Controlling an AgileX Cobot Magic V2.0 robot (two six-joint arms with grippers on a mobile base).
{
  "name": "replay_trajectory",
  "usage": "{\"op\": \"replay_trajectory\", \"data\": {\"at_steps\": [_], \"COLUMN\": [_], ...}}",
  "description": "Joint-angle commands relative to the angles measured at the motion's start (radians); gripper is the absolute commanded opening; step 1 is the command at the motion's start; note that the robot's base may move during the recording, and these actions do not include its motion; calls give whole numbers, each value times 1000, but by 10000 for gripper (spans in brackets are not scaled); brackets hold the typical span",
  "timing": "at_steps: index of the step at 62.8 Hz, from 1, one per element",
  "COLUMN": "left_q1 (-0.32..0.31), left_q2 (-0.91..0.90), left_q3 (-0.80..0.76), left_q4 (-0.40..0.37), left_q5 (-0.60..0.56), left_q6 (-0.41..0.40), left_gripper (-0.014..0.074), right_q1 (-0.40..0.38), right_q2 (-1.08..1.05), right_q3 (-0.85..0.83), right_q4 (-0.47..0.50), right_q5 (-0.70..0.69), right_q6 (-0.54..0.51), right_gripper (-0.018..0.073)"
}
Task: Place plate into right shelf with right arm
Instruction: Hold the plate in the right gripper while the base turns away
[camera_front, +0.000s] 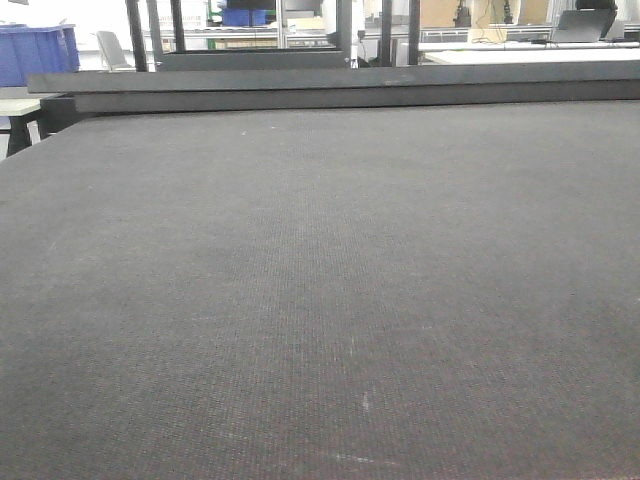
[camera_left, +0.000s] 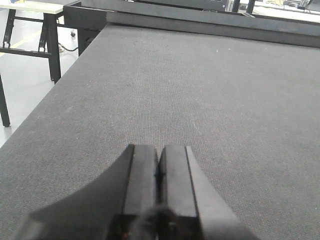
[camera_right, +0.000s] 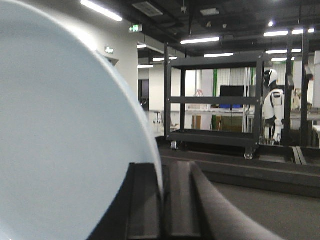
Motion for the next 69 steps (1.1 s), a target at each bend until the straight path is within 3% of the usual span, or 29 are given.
{"op": "replay_trajectory", "data": {"at_steps": [1,69], "left_q1": [-7,-7], "left_q2": [-4,-4], "left_q3": [10,10], "left_q4": [-2,-2], "left_q5": [-84,-84], "left_q6": [-6,-6], "left_gripper": [-47,-47], "right_q1": [-5,-5], "right_q2": [13,13], "right_q3": [-9,-6], "right_q4": [-8,-8], "right_q5": [-148,-131], "right_q6": [-7,-7], "right_gripper": [54,54]}}
